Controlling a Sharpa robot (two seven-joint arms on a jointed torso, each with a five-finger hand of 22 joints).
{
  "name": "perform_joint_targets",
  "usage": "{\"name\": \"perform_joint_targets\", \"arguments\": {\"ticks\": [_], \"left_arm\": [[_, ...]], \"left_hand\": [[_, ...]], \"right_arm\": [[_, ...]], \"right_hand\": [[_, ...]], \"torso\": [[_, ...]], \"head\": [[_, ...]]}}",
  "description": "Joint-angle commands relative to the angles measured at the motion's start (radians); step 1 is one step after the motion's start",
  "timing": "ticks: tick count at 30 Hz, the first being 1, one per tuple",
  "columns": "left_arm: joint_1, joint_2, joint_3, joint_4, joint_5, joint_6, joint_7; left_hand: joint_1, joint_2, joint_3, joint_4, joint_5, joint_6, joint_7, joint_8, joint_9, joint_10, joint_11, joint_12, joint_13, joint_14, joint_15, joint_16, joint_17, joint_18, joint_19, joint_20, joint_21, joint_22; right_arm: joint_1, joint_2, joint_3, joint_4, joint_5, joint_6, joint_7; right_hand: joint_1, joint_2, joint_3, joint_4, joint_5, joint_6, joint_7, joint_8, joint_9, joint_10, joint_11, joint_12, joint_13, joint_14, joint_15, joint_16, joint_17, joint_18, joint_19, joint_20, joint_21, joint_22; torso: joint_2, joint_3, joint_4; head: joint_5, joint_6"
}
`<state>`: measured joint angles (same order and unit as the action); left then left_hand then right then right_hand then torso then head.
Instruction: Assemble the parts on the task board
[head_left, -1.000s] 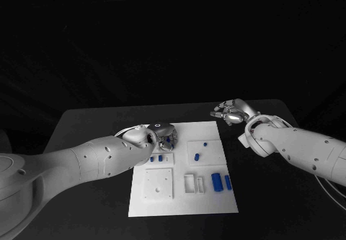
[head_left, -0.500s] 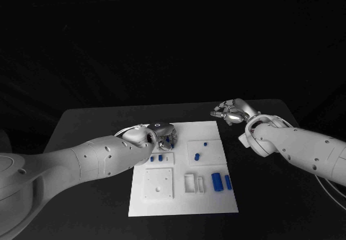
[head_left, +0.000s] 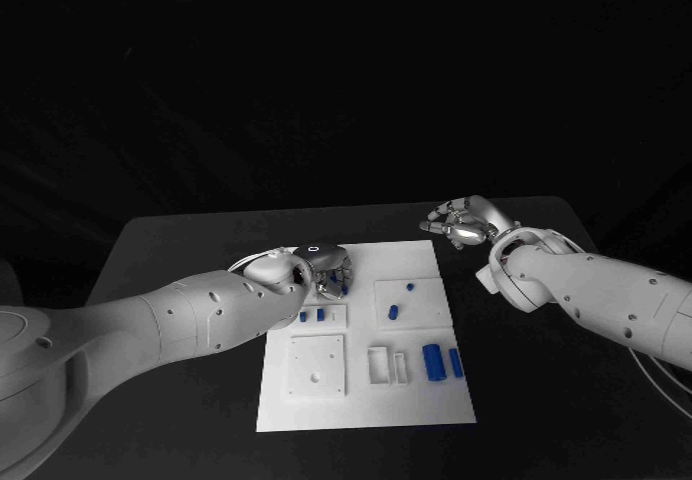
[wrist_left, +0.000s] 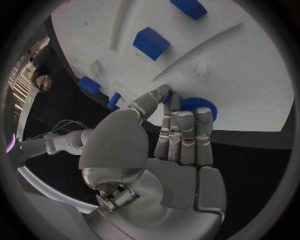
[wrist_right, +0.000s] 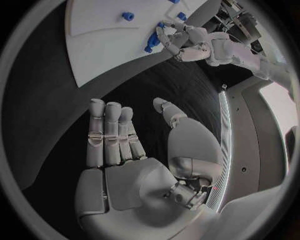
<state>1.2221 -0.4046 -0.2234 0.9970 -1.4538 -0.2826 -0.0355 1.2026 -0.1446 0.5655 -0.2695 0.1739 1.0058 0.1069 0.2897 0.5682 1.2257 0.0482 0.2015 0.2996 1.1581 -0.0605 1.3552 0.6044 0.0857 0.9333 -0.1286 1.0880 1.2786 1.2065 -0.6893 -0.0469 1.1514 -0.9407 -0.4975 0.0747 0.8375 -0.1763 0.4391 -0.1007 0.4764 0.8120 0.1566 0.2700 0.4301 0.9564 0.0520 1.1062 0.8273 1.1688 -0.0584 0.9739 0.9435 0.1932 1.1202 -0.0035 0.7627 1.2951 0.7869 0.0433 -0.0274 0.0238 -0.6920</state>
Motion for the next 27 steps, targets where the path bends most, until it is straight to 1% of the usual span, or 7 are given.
{"name": "perform_joint_targets", "arguments": {"ticks": [1, 5, 8, 13, 19, 24, 27], "left_arm": [[-0.021, -0.002, -0.013, -0.003, 0.002, 0.079, -0.024], [-0.021, 0.0, -0.013, -0.004, 0.008, 0.081, -0.022], [-0.023, 0.001, -0.013, -0.007, 0.008, 0.078, -0.023], [-0.027, -0.001, -0.013, -0.016, 0.019, 0.062, -0.014], [-0.027, -0.004, -0.013, -0.017, 0.062, 0.05, 0.003], [-0.027, -0.01, -0.013, -0.015, 0.081, 0.026, 0.008], [-0.027, -0.017, -0.013, -0.01, 0.1, -0.003, 0.017]], "left_hand": [[0.002, 0.01, -0.001, -0.003, -0.002, 0.008, 0.002, 0.006, 0.001, 0.008, 0.003, 0.004, 0.001, 0.003, 0.0, 0.001, 0.001, 0.054, 0.003, -0.016, 0.004, 0.001], [-0.001, 0.011, -0.002, -0.001, -0.002, 0.008, 0.002, 0.005, 0.0, 0.008, 0.002, 0.004, 0.001, 0.003, -0.001, 0.001, 0.001, 0.053, 0.004, -0.016, 0.004, 0.001], [-0.017, 0.014, -0.007, 0.009, -0.007, 0.01, 0.001, 0.005, 0.0, 0.009, 0.002, 0.007, 0.003, 0.006, -0.002, 0.003, 0.001, 0.052, 0.007, -0.017, 0.005, 0.001], [-0.025, 0.034, -0.004, 0.019, -0.007, 0.036, -0.008, 0.015, 0.003, 0.028, -0.008, 0.022, 0.011, 0.014, -0.011, 0.008, -0.001, 0.051, 0.011, -0.024, 0.006, 0.001], [-0.03, 0.058, 0.001, 0.025, -0.004, 0.059, -0.015, 0.024, 0.007, 0.045, -0.019, 0.035, 0.019, 0.028, -0.022, 0.014, -0.002, 0.051, 0.019, -0.032, 0.01, 0.003], [-0.032, 0.065, 0.0, 0.026, -0.004, 0.062, -0.015, 0.025, 0.009, 0.049, -0.021, 0.037, 0.021, 0.032, -0.024, 0.015, -0.002, 0.05, 0.022, -0.035, 0.011, 0.003], [-0.032, 0.066, 0.001, 0.023, -0.002, 0.064, -0.016, 0.026, 0.01, 0.052, -0.023, 0.039, 0.022, 0.037, -0.026, 0.017, -0.002, 0.051, 0.026, -0.038, 0.012, 0.003]], "right_arm": [[0.0, 0.0, 0.0, 0.003, -0.002, 0.013, 0.01], [0.0, 0.001, 0.0, 0.003, -0.002, 0.013, 0.01], [0.0, 0.0, 0.0, 0.004, -0.002, 0.013, 0.01], [0.0, 0.0, 0.0, 0.005, -0.003, 0.012, 0.01], [0.0, 0.001, 0.0, 0.006, -0.003, 0.012, 0.01], [0.0, 0.001, 0.0, 0.006, -0.003, 0.012, 0.009], [0.0, 0.0, 0.0, 0.005, -0.003, 0.012, 0.009]], "right_hand": [[-0.005, 0.003, 0.0, -0.005, 0.004, -0.002, 0.008, 0.005, -0.001, -0.009, 0.0, 0.005, -0.001, 0.008, 0.002, -0.005, 0.001, 0.069, 0.007, 0.003, -0.007, 0.002], [-0.005, 0.003, 0.0, -0.005, 0.004, -0.002, 0.008, 0.005, -0.001, -0.009, 0.0, 0.005, -0.001, 0.008, 0.002, -0.005, 0.001, 0.069, 0.007, 0.003, -0.007, 0.002], [-0.005, 0.003, 0.0, -0.005, 0.004, -0.001, 0.008, 0.005, -0.001, -0.009, 0.0, 0.005, -0.001, 0.008, 0.002, -0.005, 0.001, 0.069, 0.007, 0.003, -0.007, 0.002], [-0.005, 0.003, 0.0, -0.006, 0.004, -0.001, 0.008, 0.005, -0.001, -0.009, 0.0, 0.006, -0.002, 0.008, 0.002, -0.005, 0.001, 0.069, 0.007, 0.003, -0.007, 0.002], [-0.005, 0.003, 0.0, -0.006, 0.004, -0.001, 0.008, 0.005, -0.001, -0.009, 0.0, 0.006, -0.002, 0.008, 0.002, -0.005, 0.001, 0.069, 0.007, 0.003, -0.007, 0.002], [-0.005, 0.004, 0.0, -0.006, 0.004, 0.0, 0.008, 0.006, -0.001, -0.009, 0.0, 0.006, -0.002, 0.008, 0.001, -0.005, 0.001, 0.069, 0.007, 0.003, -0.007, 0.002], [-0.004, 0.004, 0.0, -0.006, 0.004, 0.0, 0.008, 0.006, -0.001, -0.009, 0.0, 0.006, -0.002, 0.008, 0.001, -0.005, 0.001, 0.069, 0.007, 0.003, -0.007, 0.002]], "torso": [[0.0, -0.0002, 0.0005], [0.0, -0.0006, 0.0008], [-0.001, -0.0006, 0.0008], [-0.001, -0.0001, 0.0007], [-0.001, 0.0004, -0.0001], [-0.001, 0.0005, 0.0002], [-0.001, 0.0001, 0.0006]], "head": [[-0.001, -0.001], [0.0, -0.002], [0.001, -0.002], [0.001, -0.002], [0.002, -0.002], [0.001, -0.001], [0.002, -0.001]]}}
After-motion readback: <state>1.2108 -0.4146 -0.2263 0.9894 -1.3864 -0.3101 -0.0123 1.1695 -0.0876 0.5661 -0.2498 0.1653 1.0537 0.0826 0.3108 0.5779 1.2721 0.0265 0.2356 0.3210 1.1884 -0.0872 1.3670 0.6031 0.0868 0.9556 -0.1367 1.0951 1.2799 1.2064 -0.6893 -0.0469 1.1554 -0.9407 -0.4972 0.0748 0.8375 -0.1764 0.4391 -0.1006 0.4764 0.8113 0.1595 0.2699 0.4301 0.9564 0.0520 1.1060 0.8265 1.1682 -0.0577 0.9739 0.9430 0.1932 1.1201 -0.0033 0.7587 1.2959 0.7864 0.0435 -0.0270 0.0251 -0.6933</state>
